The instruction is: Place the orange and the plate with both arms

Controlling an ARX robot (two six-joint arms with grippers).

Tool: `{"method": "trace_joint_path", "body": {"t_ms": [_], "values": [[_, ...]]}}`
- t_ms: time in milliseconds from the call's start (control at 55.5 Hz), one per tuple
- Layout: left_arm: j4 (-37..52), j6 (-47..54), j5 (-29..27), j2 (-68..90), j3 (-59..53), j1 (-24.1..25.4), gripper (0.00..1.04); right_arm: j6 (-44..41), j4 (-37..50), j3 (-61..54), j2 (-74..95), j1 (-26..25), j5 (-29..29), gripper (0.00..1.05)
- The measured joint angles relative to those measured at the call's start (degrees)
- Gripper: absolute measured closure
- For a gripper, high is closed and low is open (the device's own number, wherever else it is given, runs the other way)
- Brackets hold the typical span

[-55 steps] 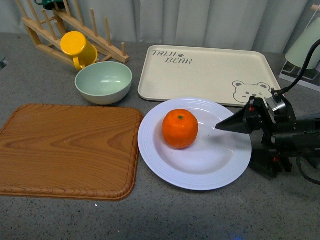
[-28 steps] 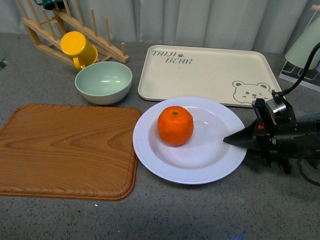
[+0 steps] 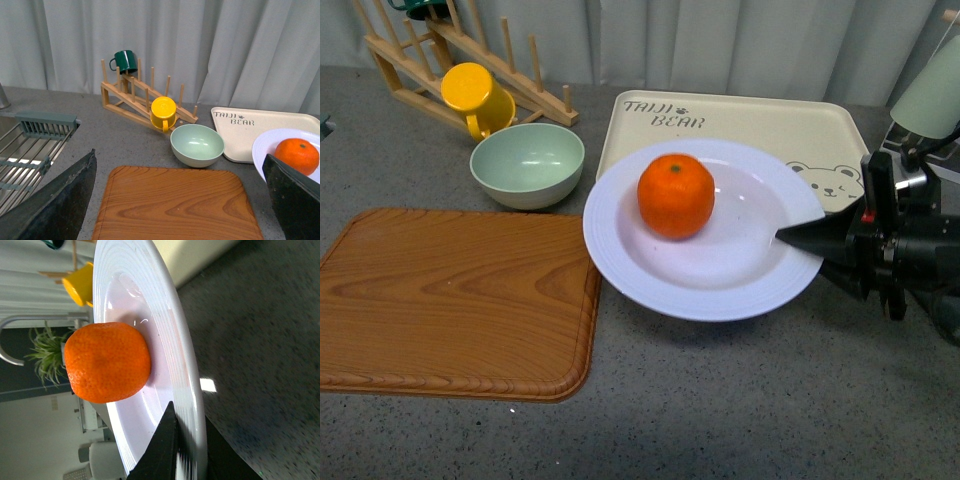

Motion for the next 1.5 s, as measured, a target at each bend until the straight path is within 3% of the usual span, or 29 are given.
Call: {"method": "trace_joint_path", "body": {"t_ms": [324, 631, 1496], "values": [[0.0, 0.0, 0.0, 0.0, 0.0, 0.0, 0.06, 9.9, 13.9, 2.9, 2.4, 0.6, 10.3, 1.02], [0.0, 0.0, 0.0, 0.0, 0.0, 0.0, 0.06, 15.5, 17.0, 9.9, 9.4, 1.9, 19.1, 1.02], [0.0, 0.0, 0.0, 0.0, 0.0, 0.0, 0.06, 18.3, 11.9, 19.9, 17.4, -3.4, 25.0, 1.02]]}}
